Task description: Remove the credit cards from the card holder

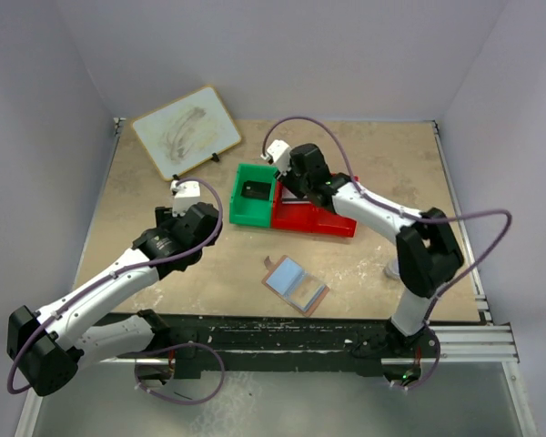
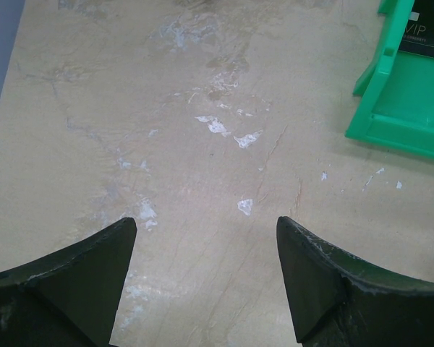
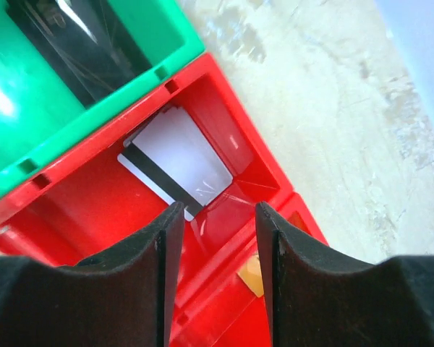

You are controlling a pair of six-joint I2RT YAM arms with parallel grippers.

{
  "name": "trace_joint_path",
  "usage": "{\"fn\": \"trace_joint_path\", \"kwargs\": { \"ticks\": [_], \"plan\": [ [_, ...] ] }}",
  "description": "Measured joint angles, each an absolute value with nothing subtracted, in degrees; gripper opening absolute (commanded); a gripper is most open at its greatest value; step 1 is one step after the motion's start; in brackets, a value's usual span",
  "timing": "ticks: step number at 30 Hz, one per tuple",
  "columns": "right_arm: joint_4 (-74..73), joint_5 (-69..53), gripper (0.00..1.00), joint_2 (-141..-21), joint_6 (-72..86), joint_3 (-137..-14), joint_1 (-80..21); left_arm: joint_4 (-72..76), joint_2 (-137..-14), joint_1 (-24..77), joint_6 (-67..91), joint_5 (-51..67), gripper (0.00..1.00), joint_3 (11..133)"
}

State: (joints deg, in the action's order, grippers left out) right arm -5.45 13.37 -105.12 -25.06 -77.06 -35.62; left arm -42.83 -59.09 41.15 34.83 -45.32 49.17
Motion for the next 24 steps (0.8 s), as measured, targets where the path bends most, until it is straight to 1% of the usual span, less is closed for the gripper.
{"fn": "trace_joint_path", "kwargs": {
  "ticks": [5,9,13,17,20,24],
  "plan": [
    [-1.17,12.29,0.49,-91.18,-16.10,-69.12,-35.62,-42.74,-59.11,41.15,34.81,-45.32,0.76,49.17],
    [1.37,10.63,0.50,-76.93,-5.08,-58.72,-35.62,-42.59,-59.16,41.15,34.79,-44.99,0.76,49.17],
    [2.83,4.80,0.51,-66.22,7.42,-47.33,-35.57,-41.85,-59.33,41.15,34.17,-43.11,0.75,49.17],
    [0.32,-0.14,0.51,-63.70,17.08,-39.09,-35.59,-40.42,-59.46,41.15,33.30,-38.06,0.75,49.15],
    [-2.31,-3.81,0.52,-63.94,22.55,-34.61,-35.62,-37.91,-59.44,41.12,33.43,-30.76,0.70,48.60],
    [-2.72,-8.27,0.54,-64.03,27.75,-29.98,-35.62,-28.56,-59.64,42.02,37.30,-14.22,0.69,43.24]
  ]
}}
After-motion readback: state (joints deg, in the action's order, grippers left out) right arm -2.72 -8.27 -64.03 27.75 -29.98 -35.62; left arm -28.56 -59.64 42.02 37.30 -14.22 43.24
